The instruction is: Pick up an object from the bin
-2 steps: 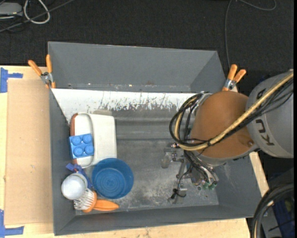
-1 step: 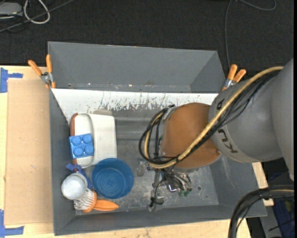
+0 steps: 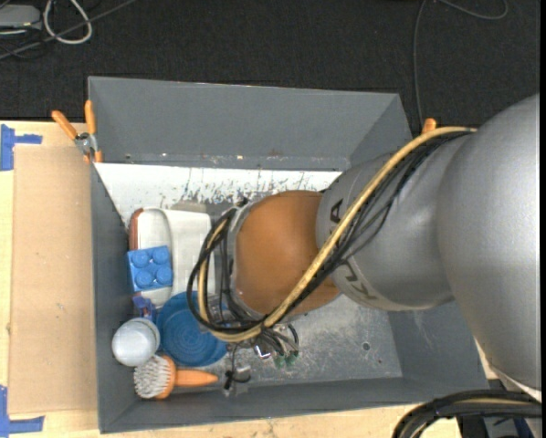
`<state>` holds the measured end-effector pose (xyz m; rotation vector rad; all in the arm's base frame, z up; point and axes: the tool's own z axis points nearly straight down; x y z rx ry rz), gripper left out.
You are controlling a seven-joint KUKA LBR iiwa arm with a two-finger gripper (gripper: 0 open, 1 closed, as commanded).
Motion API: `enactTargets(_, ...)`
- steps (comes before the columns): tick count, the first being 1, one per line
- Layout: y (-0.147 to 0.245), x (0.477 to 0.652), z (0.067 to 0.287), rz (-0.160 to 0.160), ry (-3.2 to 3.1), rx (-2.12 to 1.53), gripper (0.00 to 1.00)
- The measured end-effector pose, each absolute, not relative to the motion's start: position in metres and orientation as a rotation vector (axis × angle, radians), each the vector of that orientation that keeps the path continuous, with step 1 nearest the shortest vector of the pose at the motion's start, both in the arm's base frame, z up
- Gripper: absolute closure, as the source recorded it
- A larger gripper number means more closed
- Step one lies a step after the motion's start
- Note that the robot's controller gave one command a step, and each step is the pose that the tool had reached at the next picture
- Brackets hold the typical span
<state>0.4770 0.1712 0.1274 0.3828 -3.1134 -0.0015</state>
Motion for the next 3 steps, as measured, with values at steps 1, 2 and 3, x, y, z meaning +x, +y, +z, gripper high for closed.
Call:
enactTargets(1,0.097,0.478,0.127,-0.001,-3.078,0.581,0.0)
enactTargets(2,0.131,0.477,0.103,0.0,-3.07,0.625,0.0)
enactTargets(3,0.2,0.482,0.069,-0.002,-3.003,0.886,1.0)
